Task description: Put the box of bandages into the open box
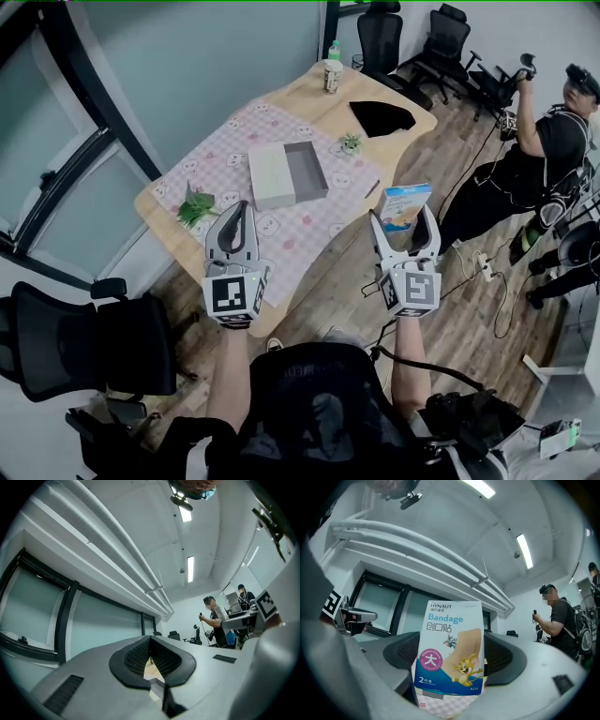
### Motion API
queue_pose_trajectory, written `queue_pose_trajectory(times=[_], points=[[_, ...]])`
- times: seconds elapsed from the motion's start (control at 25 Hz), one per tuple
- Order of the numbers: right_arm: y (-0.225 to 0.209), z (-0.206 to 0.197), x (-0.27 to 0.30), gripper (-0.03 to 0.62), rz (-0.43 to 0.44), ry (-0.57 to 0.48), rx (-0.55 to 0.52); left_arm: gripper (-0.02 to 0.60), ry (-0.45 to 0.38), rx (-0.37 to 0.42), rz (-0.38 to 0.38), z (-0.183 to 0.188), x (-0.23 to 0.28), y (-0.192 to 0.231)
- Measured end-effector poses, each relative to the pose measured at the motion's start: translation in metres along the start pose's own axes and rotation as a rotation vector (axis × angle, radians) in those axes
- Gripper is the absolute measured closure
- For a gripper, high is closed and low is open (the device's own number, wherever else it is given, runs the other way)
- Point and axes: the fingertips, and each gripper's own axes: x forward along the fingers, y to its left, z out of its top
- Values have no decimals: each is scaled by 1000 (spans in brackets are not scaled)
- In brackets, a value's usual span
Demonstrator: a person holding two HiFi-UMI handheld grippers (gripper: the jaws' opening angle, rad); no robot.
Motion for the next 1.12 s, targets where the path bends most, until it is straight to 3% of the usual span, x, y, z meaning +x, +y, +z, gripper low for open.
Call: queue_pose_trajectory(times=[0.72,1.12], points=[[-105,-18,54,160,124,29,40,578,62,70,126,2,71,-82],[-99,-50,114,160,186,65,12,578,101,60,178,-33,110,-62]])
